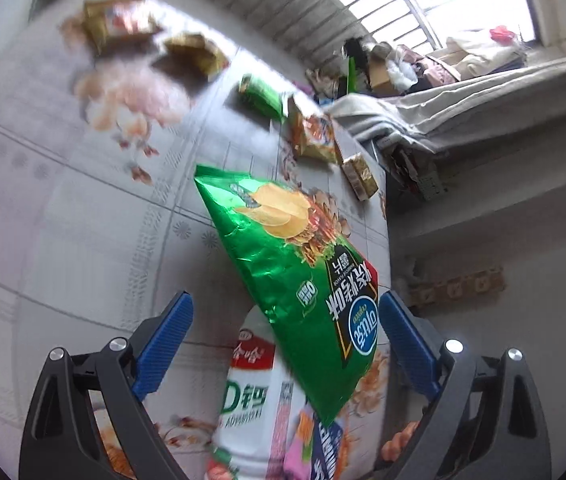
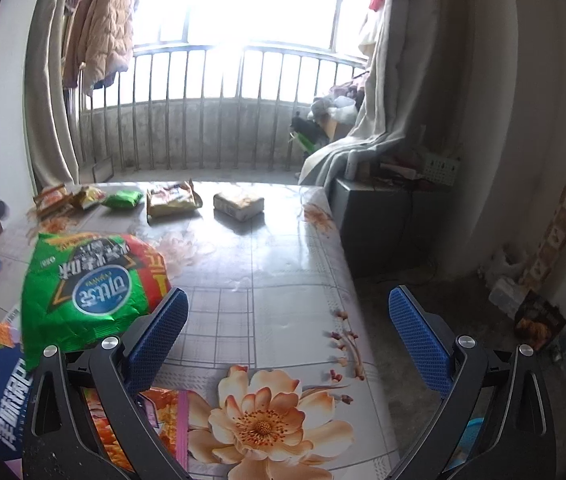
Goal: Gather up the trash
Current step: 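Grasp the green chip bag with the left tool and lift it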
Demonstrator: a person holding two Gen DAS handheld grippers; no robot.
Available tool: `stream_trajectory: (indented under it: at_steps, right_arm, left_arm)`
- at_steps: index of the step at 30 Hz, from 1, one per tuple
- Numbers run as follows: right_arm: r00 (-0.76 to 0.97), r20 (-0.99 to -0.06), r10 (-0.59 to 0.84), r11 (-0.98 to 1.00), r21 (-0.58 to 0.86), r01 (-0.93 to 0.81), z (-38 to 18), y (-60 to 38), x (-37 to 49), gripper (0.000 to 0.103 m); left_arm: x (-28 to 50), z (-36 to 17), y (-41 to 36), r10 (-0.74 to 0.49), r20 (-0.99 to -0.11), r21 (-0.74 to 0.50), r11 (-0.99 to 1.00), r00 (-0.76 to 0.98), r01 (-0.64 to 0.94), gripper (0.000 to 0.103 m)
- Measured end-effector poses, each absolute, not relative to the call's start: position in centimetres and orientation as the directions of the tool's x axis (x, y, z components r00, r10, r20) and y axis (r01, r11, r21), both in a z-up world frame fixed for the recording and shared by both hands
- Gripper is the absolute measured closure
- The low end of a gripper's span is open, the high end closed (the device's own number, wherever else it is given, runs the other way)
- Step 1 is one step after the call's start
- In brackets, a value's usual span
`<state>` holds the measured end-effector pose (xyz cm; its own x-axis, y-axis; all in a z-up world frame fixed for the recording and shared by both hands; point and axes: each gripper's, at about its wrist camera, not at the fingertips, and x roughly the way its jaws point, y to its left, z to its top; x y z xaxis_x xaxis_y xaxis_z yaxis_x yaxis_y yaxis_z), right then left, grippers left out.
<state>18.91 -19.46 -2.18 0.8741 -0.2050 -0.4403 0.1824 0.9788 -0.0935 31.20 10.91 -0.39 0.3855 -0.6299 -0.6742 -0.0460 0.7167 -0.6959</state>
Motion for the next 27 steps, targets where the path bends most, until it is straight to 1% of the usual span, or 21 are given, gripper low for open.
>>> stream_trajectory:
  at_steps: [2,4,6,7,9,10,12,13,15,16,18,21,27]
  right_arm:
    - [0.889,-0.434,-0.146,0.989,-0.045,0.140,-2.1,-19.6,18.9,0.007]
    - [0.871,-0.486,-0.076,0.996,0.010,0.093,-2.6,-19.9,19.6,0.007]
    - [0.849,-0.527,-0.041,0.997,0.034,0.070,-3.1,-19.6,20.1,0.007]
    - [0.849,-0.527,-0.036,0.997,0.037,0.065,-3.1,-19.4,19.9,0.007]
    - [0.857,-0.514,-0.021,0.998,0.042,0.050,-3.1,-18.9,19.5,0.007]
    - [0.859,-0.512,-0.008,0.998,0.049,0.038,-3.1,-18.7,19.3,0.007]
    - [0.856,-0.517,0.008,0.998,0.056,0.025,-3.1,-18.3,18.9,0.007]
    - [0.856,-0.517,0.018,0.998,0.060,0.015,-3.1,-18.2,18.7,0.007]
    - [0.859,-0.511,0.023,0.998,0.057,0.007,-3.0,-18.0,18.1,0.007]
    - [0.860,-0.510,0.024,0.999,0.054,0.004,-2.9,-17.9,17.8,0.007]
    - [0.864,-0.503,0.030,0.999,0.048,-0.007,-2.7,-17.7,17.1,0.007]
    - [0.874,-0.485,0.032,0.999,0.039,-0.014,-2.2,-17.7,16.0,0.007]
    - [0.891,-0.451,0.052,0.998,0.046,-0.035,-0.9,-17.9,14.2,0.007]
  left_arm:
    - [32.4,-1.9,10.7,-0.663,-0.661,-0.726,0.683,0.351,-0.079,0.013]
    - [33.0,-2.9,10.4,-0.678,-0.656,-0.740,0.664,0.332,-0.106,0.013]
    - [33.4,-3.7,10.1,-0.696,-0.642,-0.757,0.642,0.323,-0.122,0.020]
    - [33.5,-4.0,10.0,-0.702,-0.637,-0.764,0.632,0.319,-0.133,0.024]
    - [33.7,-4.7,9.8,-0.723,-0.615,-0.784,0.601,0.314,-0.153,0.042]
    - [33.7,-5.0,9.7,-0.732,-0.606,-0.793,0.589,0.312,-0.157,0.046]
    - [34.0,-5.3,9.6,-0.742,-0.590,-0.805,0.572,0.317,-0.160,0.065]
    - [34.0,-5.4,9.5,-0.752,-0.578,-0.814,0.561,0.317,-0.155,0.069]
    - [34.0,-5.4,9.4,-0.771,-0.550,-0.832,0.537,0.320,-0.139,0.081]
    - [34.1,-5.4,9.4,-0.779,-0.536,-0.841,0.525,0.325,-0.129,0.083]
    - [33.9,-4.8,9.3,-0.799,-0.498,-0.862,0.497,0.338,-0.097,0.094]
    - [33.8,-3.6,9.2,-0.822,-0.441,-0.889,0.455,0.360,-0.050,0.101]
    - [32.8,0.5,9.2,-0.849,-0.318,-0.923,0.378,0.422,0.065,0.102]
